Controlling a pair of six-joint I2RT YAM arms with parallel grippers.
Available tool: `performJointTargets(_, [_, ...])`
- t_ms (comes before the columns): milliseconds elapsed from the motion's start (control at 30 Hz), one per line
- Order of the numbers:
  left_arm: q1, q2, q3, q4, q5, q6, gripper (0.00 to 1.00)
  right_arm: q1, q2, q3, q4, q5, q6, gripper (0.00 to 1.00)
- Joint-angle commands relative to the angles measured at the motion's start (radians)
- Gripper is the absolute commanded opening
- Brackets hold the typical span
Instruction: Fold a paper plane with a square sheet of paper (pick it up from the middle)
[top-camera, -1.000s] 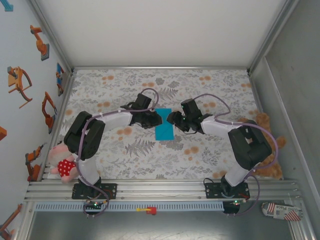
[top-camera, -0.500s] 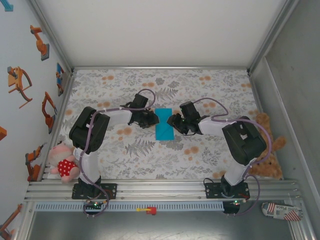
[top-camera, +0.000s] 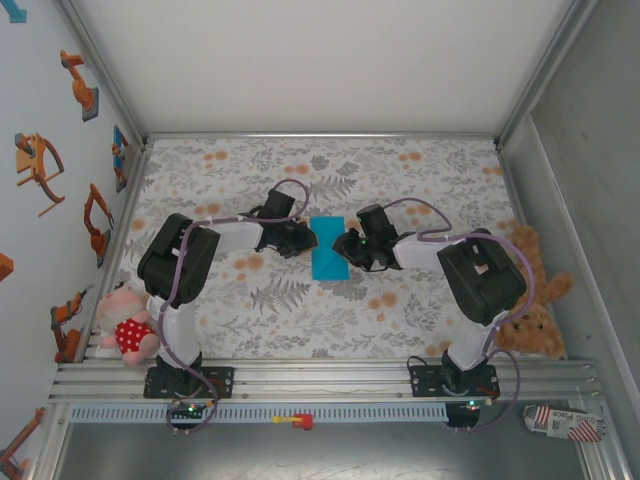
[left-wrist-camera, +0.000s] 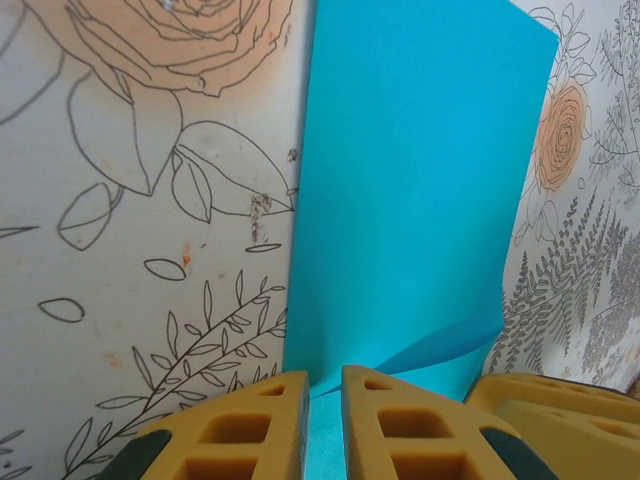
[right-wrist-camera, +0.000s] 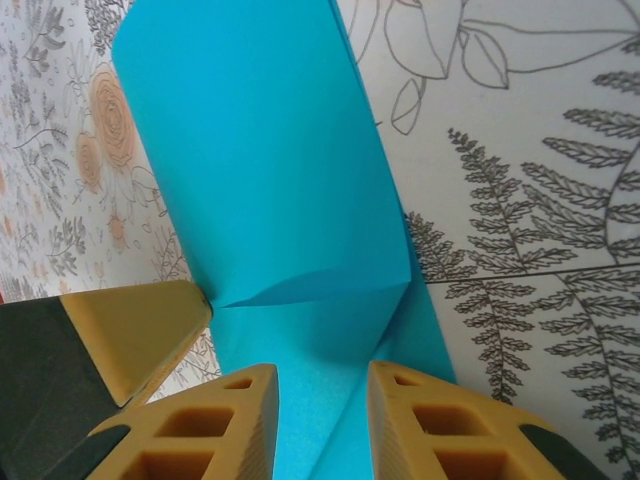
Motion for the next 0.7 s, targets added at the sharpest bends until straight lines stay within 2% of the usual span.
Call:
performJointTargets(0, [0.005,0.020,-0.032,-0.044,-0.019,-0.016,0.18,0.008,0.010,0.010,0.011,0.018,0.013,0.29])
performJointTargets(167, [0.006,0.020,-0.034,-0.041,-0.018,-0.018,0.18,0.010,0.008,0.007,0.011,0.023,0.015,0.30])
performJointTargets(533, [0.007,0.022,-0.033,-0.046,-0.020,-0.020,0.18,0.014,0.023,-0.016,0.147,-0.026,0.038,0.25])
performJointTargets(667, [0.007,0.020,-0.034,-0.046,-0.020,-0.022,0.18,0.014,0.001,-0.046,0.144,0.002,0.057,0.25])
